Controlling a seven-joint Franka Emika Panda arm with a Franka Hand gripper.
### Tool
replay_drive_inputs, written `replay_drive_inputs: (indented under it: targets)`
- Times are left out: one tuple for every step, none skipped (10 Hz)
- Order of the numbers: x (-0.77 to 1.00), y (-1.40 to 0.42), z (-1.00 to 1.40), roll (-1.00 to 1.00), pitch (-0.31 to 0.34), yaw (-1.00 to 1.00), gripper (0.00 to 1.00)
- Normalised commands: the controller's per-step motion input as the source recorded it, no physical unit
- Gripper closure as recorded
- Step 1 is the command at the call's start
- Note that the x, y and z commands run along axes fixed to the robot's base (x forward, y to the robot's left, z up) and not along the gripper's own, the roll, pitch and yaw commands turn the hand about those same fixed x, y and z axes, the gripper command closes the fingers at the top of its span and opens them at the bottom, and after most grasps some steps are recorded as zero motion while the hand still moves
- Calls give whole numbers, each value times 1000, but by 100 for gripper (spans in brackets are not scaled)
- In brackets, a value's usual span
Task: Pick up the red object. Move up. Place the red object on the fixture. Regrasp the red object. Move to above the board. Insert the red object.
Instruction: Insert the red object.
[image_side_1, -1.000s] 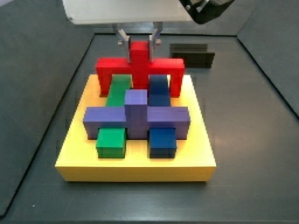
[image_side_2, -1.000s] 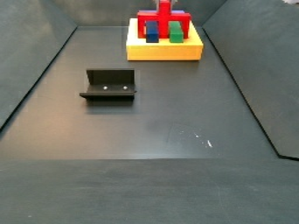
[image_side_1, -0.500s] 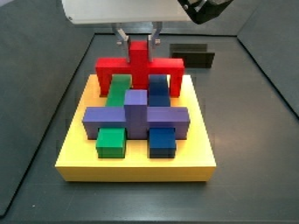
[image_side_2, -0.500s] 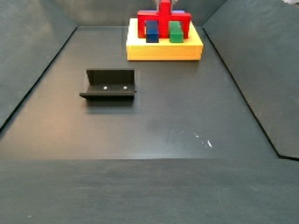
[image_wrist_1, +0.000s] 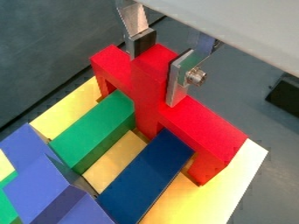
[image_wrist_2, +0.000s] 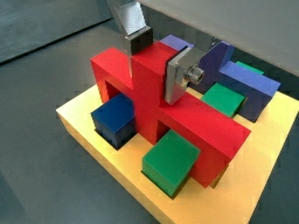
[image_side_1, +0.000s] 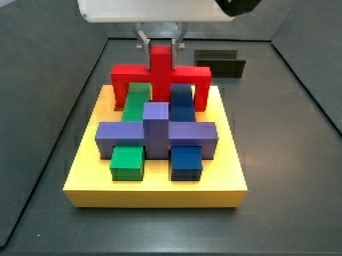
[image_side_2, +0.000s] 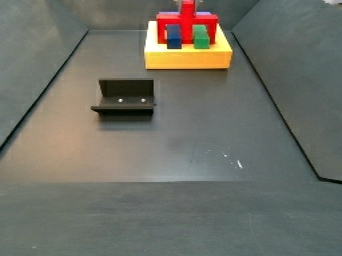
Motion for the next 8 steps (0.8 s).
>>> replay_drive_inputs:
  targets:
    - [-91,-74,-137,-171,-31,0,100]
    - [-303,-154,-229,0,-54,0,100]
    - [-317,-220,-249,13,-53,0,100]
    - [-134,-174,-203,34,0,0,100]
    - [0,0,-291,10,11,51,100]
    - [157,66,-346,69,76,171,100]
    - [266,257,-397,89,91,271,100]
    - [203,277,-403,17,99,240,100]
